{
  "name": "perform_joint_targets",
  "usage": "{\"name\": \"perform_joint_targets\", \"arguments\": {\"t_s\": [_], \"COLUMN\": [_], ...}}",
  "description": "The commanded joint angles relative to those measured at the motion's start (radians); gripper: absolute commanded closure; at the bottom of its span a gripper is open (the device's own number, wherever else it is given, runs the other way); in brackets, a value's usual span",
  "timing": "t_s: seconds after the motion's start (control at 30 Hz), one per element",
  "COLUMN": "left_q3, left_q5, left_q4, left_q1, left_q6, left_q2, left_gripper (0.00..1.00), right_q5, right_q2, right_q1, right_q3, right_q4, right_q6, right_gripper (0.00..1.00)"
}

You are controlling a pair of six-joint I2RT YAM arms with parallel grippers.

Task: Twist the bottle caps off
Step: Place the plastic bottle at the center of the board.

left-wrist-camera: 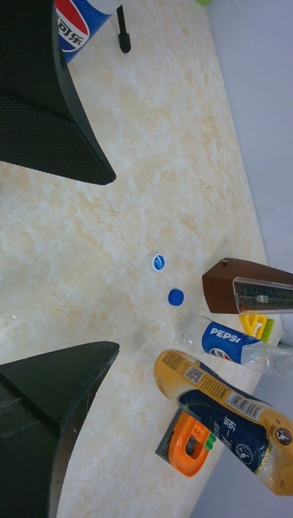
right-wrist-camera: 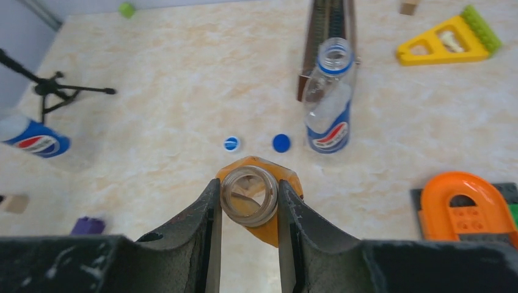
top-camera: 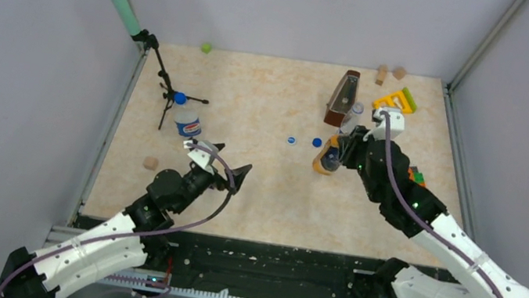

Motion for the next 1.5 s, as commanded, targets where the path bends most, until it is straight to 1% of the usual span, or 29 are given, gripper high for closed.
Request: {"name": "perform_joint_targets", "arguments": {"t_s": [0.0, 0.1, 0.17, 0.2, 0.33, 0.37, 0.57, 0.83, 0.87, 0.93, 1.0, 1.07, 1.1, 1.2, 1.33, 1.47], "left_q3": [0.001, 0.002, -0.015, -0.023, -0.034, -0.035, -0.04, -0.044, -0.044, -0.043, -0.044, -0.045, -0.046, -0.048, -0.052, -0.053], "left_q5": [-0.012, 0.022, 0.04, 0.044, 0.033, 0.03, 0.062, 0.057, 0.061, 0.066, 0.06, 0.055, 0.055, 0.062, 0.064, 0.064], "left_q4": [0.018, 0.006, 0.029, 0.041, 0.04, 0.034, 0.036, 0.04, 0.041, 0.045, 0.045, 0.044, 0.045, 0.057, 0.063, 0.059], "left_q1": [0.0, -0.001, 0.0, 0.0, -0.001, -0.001, -0.001, -0.001, -0.002, -0.001, 0.0, 0.0, 0.0, 0.0, -0.001, -0.001], "left_q6": [0.001, -0.001, 0.002, 0.006, 0.005, 0.005, 0.012, 0.022, 0.022, 0.023, 0.026, 0.027, 0.027, 0.02, 0.015, 0.014], "left_q2": [-0.003, -0.025, -0.051, -0.064, -0.101, -0.106, -0.138, -0.159, -0.163, -0.166, -0.168, -0.169, -0.17, -0.17, -0.166, -0.167], "left_gripper": [0.01, 0.01, 0.01, 0.01, 0.01, 0.01, 0.01, 0.01, 0.01, 0.01, 0.01, 0.01, 0.01, 0.01, 0.01, 0.01], "right_q5": [0.218, 0.28, 0.299, 0.289, 0.141, 0.134, 0.167, 0.176, 0.17, 0.156, 0.146, 0.139, 0.136, 0.129, 0.129, 0.121], "right_q2": [0.047, 0.062, 0.065, 0.067, 0.068, 0.068, 0.102, 0.152, 0.153, 0.15, 0.142, 0.131, 0.126, 0.119, 0.116, 0.122], "right_q1": [0.009, 0.007, -0.006, -0.028, -0.142, -0.156, -0.186, -0.199, -0.2, -0.199, -0.2, -0.2, -0.199, -0.2, -0.2, -0.2], "right_q3": [0.041, 0.033, 0.026, 0.022, -0.004, -0.015, -0.057, -0.096, -0.1, -0.106, -0.111, -0.116, -0.117, -0.117, -0.117, -0.123], "right_q4": [-0.117, -0.118, -0.111, -0.105, -0.063, -0.044, 0.038, 0.114, 0.12, 0.126, 0.129, 0.133, 0.134, 0.127, 0.12, 0.121], "right_q6": [-0.038, -0.026, -0.024, -0.022, -0.006, -0.004, 0.007, 0.01, 0.01, 0.01, 0.013, 0.015, 0.016, 0.015, 0.011, 0.01], "right_gripper": [1.0, 1.0, 1.0, 1.0, 1.0, 1.0, 1.0, 0.99, 0.98, 0.94, 0.91, 0.84, 0.82, 0.74, 0.67, 0.66]}}
